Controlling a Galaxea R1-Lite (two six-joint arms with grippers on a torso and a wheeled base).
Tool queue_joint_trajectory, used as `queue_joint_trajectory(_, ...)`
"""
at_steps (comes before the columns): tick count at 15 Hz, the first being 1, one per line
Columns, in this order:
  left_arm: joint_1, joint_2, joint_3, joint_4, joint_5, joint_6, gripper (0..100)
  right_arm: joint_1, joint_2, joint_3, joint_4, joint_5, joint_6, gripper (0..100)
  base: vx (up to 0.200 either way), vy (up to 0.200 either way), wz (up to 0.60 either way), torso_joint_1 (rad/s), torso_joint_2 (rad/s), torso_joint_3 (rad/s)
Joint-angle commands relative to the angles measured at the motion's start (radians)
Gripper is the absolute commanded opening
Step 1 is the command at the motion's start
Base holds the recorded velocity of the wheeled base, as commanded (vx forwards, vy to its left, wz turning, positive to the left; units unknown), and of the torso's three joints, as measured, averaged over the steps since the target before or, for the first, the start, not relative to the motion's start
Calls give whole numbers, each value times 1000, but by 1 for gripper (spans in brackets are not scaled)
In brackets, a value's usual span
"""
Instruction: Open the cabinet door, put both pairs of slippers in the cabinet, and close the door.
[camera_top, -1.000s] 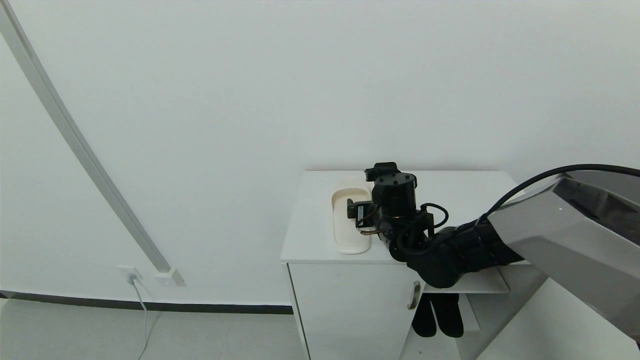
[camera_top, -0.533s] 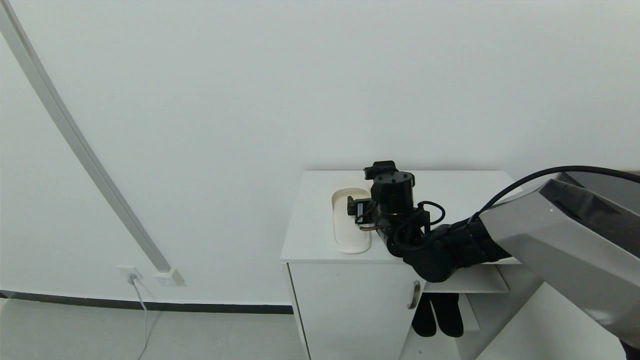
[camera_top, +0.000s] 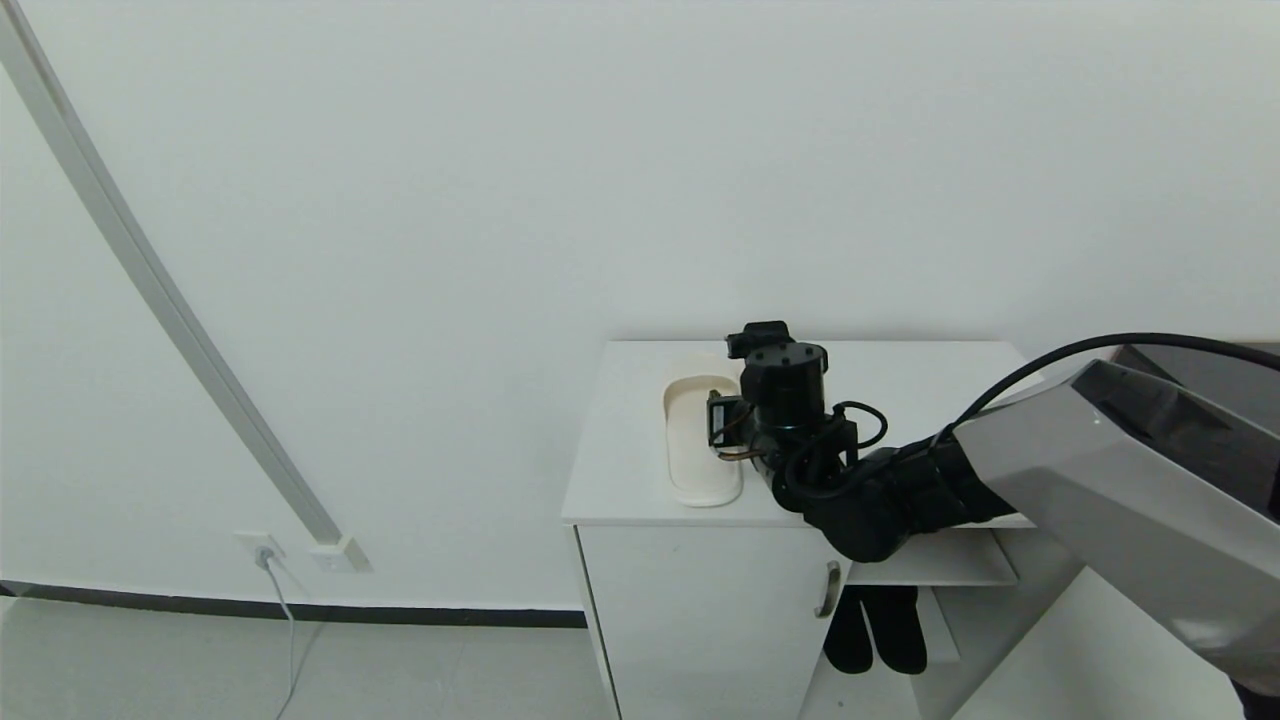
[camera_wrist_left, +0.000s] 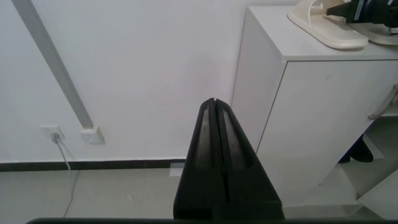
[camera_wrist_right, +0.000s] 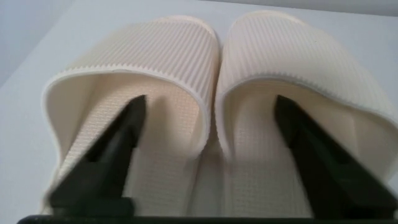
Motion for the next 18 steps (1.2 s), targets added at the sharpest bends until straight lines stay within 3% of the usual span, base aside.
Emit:
queue_joint_trajectory(1, 0, 1, 0, 0, 0, 0, 0, 0, 1, 0, 0, 0, 0, 0, 0, 0, 0, 0, 0, 0)
queue_joint_trajectory(10, 1, 1, 0, 0, 0, -2, 0, 10, -17, 33, -16, 0, 2, 0, 0, 0, 0, 0, 0, 0)
queue_joint_trajectory(14, 0, 1, 0, 0, 0, -2, 0, 20, -86, 105, -26, 5, 3, 0, 0, 0, 0, 0, 0, 0)
queue_joint_trajectory(18, 1, 1, 0, 0, 2, -5, 0, 45, -210, 240, -37, 78, 6, 0, 0, 0, 0, 0, 0, 0)
